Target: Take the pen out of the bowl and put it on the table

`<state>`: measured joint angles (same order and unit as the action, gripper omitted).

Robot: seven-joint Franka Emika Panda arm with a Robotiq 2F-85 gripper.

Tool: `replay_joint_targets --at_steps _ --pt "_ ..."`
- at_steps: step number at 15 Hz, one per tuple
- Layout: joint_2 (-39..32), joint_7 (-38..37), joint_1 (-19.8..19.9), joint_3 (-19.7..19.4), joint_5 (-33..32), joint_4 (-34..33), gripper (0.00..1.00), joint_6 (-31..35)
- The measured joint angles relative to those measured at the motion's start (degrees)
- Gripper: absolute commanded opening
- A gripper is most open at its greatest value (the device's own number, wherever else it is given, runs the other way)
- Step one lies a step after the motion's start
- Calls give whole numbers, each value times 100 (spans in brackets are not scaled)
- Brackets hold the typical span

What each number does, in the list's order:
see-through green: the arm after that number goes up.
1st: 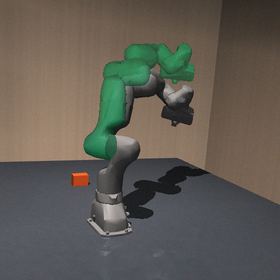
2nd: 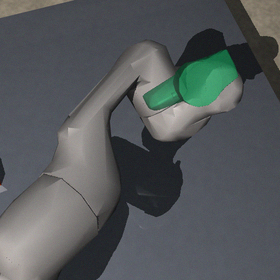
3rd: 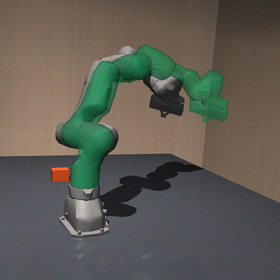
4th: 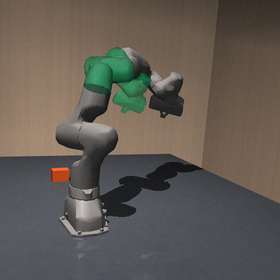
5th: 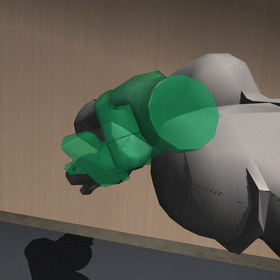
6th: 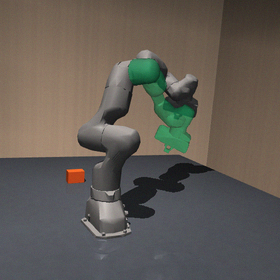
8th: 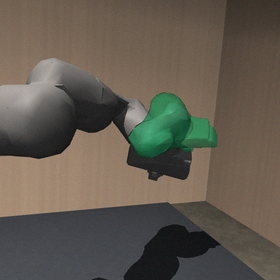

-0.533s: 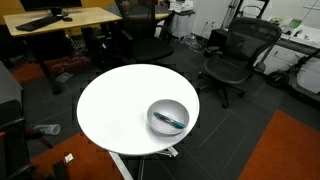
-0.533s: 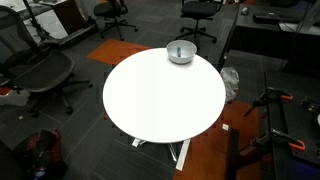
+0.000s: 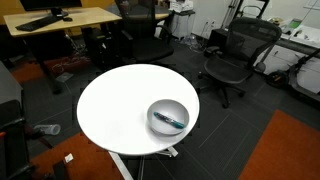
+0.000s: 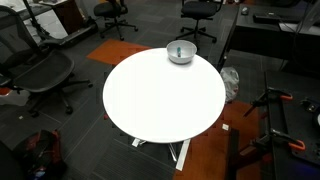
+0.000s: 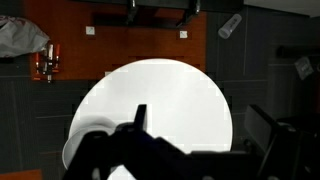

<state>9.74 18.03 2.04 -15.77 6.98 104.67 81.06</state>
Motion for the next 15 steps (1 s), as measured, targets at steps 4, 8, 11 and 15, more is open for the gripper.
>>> replay_joint_targets --at_steps 4,8,11,15 --pt "-47 -21 139 84 7 0 100 81" --pt "-258 -166 297 87 166 28 100 479" --pt "-445 -452 391 89 440 148 100 1016" --pt "-606 -1043 446 123 705 473 100 1873"
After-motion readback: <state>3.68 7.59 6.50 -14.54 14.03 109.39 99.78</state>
